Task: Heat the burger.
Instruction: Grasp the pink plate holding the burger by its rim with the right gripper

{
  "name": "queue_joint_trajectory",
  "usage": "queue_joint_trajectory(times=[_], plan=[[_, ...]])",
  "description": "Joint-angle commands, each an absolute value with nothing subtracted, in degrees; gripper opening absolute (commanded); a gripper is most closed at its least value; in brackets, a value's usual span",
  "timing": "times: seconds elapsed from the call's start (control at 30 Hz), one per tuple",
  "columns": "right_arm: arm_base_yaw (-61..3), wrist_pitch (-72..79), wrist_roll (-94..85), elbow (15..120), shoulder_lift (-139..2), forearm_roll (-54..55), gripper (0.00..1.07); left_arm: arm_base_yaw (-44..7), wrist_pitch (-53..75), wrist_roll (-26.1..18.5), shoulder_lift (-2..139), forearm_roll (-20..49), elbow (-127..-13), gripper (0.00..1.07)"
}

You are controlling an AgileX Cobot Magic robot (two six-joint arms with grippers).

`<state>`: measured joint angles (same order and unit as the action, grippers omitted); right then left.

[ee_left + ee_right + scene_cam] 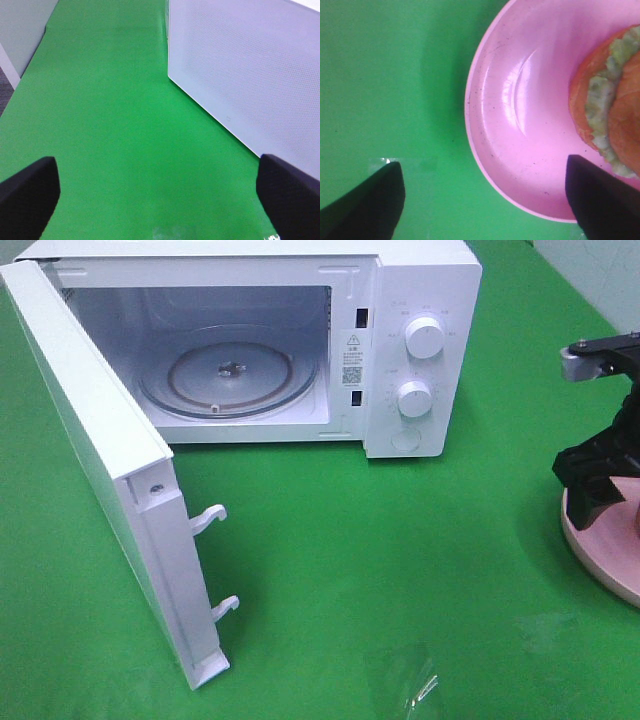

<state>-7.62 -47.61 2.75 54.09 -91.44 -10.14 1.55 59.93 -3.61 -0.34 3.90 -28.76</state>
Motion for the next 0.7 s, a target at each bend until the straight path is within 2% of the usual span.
queue_joint_trajectory(times=[0.03, 0.7], plan=[[-7.3, -47.4, 2.5, 54.4, -94.3, -9.8, 0.83, 1.2, 59.5, -3.3, -1.4, 4.1, -28.6, 1.00], [-7.3, -40.9, 2.0, 54.4, -105.6, -8.4, 0.78, 1.2, 59.5, -3.3, -1.4, 4.1, -28.6, 1.00]])
